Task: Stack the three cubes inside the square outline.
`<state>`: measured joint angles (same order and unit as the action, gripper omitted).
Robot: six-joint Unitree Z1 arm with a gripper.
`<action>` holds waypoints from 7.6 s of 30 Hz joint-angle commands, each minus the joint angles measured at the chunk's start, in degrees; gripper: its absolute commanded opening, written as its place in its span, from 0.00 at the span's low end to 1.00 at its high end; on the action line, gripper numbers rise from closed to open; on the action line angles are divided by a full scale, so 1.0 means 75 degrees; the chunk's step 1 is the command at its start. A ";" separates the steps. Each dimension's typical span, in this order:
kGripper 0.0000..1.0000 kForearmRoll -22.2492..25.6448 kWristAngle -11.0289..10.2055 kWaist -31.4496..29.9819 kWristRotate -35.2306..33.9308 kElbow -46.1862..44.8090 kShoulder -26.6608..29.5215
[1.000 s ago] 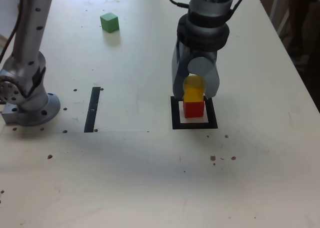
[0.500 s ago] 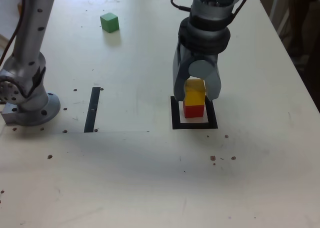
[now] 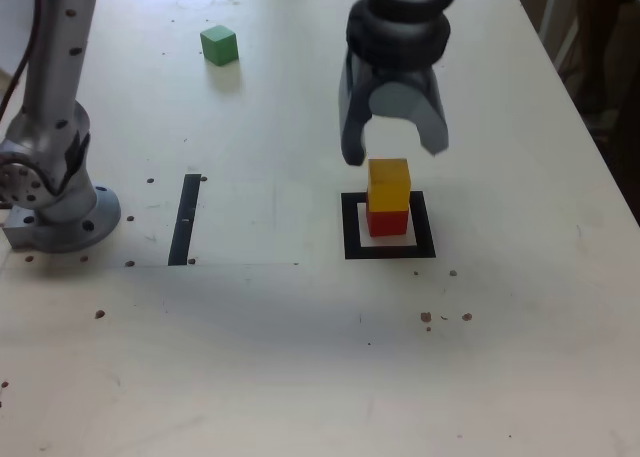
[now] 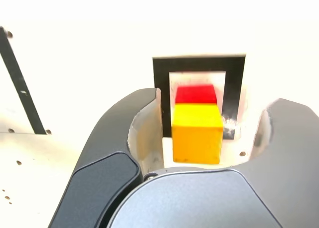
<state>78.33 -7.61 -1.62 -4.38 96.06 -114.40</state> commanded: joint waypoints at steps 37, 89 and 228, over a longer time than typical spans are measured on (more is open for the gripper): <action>0.99 0.0878 -0.0118 0.7044 0.2798 0.0308 0.0774; 0.92 0.0245 -0.0045 0.9351 0.4108 0.0761 -0.2023; 0.17 0.1994 0.0568 -0.0337 0.0150 0.1783 -0.0597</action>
<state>92.78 -3.41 -4.00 -3.16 109.34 -118.42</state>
